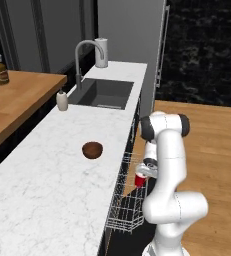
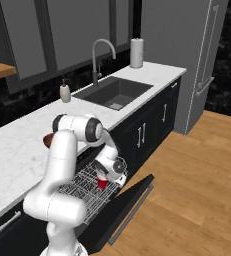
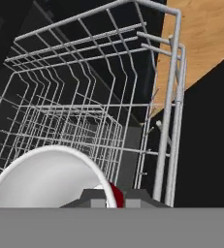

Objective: Pick up the cup and bowl from the counter, place them in the dishwasher, and close the dishwasher door.

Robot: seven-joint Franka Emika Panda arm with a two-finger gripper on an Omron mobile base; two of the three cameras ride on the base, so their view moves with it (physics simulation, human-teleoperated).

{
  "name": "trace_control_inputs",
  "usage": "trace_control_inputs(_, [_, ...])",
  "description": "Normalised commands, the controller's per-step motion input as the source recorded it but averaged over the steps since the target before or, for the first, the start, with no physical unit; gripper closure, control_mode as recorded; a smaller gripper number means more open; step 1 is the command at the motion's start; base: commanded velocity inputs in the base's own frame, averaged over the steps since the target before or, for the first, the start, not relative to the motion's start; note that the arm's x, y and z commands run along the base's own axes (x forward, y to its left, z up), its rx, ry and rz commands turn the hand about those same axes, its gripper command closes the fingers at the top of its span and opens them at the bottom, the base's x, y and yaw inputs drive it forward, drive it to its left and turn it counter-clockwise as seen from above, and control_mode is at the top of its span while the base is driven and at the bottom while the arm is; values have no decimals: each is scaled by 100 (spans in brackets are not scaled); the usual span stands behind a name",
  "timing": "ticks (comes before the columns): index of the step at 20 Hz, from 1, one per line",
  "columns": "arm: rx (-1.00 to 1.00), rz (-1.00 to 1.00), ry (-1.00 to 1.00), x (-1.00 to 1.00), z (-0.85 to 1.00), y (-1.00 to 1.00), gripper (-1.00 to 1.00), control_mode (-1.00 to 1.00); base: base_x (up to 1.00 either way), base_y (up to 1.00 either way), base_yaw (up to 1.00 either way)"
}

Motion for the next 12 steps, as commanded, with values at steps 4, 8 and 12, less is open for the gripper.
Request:
trace_control_inputs(4, [0, 0, 0, 2, -61, 0, 100, -100, 0, 0, 0])
trace_control_inputs(8, [0, 0, 1, 0, -51, 0, -100, -100, 0, 0, 0])
trace_control_inputs(12, [0, 0, 0, -8, -18, 0, -100, -100, 0, 0, 0])
